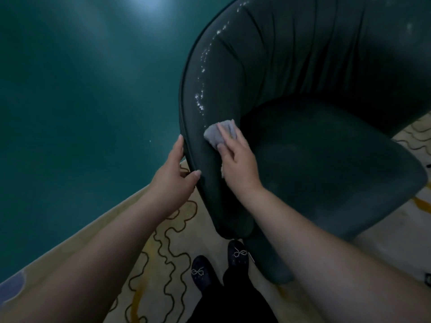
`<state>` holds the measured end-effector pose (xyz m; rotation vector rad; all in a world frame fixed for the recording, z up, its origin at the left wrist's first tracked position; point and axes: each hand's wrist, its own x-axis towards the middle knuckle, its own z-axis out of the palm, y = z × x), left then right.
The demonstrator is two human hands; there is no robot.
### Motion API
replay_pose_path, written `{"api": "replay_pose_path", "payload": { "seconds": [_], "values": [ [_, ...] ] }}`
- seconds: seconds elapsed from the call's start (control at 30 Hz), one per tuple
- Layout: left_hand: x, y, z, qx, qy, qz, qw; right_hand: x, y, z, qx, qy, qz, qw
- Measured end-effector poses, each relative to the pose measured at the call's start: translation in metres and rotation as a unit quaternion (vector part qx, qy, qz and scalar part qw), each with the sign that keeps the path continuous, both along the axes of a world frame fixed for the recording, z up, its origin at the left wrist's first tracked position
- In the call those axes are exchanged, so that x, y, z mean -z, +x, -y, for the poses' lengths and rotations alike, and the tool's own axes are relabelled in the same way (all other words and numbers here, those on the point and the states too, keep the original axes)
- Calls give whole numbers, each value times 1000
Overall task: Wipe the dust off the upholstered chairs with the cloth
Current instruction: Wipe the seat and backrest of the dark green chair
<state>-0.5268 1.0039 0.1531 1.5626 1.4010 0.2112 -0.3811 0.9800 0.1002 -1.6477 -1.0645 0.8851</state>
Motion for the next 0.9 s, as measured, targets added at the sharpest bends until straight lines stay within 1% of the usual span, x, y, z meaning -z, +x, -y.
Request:
{"api": "replay_pose_path", "payload": {
  "seconds": [0.1, 0.17, 0.23, 0.3, 0.37, 0.43, 0.5, 0.6, 0.67, 0.8, 0.9],
  "values": [
    [-2, 1, -9, -7, 0, -3, 1000, 9, -13, 47, -46, 46, 36, 997],
    [-3, 2, -13, -15, -1, 2, 1000, 14, -22, 65, -47, 62, 52, 996],
    [-2, 2, -15, -22, -4, 13, 1000, 13, -18, 45, -47, 64, 69, 994],
    [1, 3, -15, -29, -10, 23, 999, 7, -10, 3, -53, 51, 100, 992],
    [4, 2, -17, -43, -19, 35, 998, -1, 1, -43, -19, 21, 87, 996],
    [7, 1, -23, -48, -26, 47, 997, -4, 8, -67, -5, 18, 72, 997],
    [8, 0, -34, -36, -30, 55, 997, 0, 8, -55, -24, 32, 76, 996],
    [6, 1, -58, -4, -24, 54, 998, 10, -5, -6, -24, 50, 73, 996],
    [7, 2, -76, 16, -27, 60, 998, 10, -8, -4, -18, 54, 89, 994],
    [12, 1, -102, 58, -38, 64, 996, -8, 4, -91, -46, 38, 184, 981],
    [15, 0, -118, 85, -37, 58, 994, -18, 12, -144, -50, 19, 210, 976]
  ]
}}
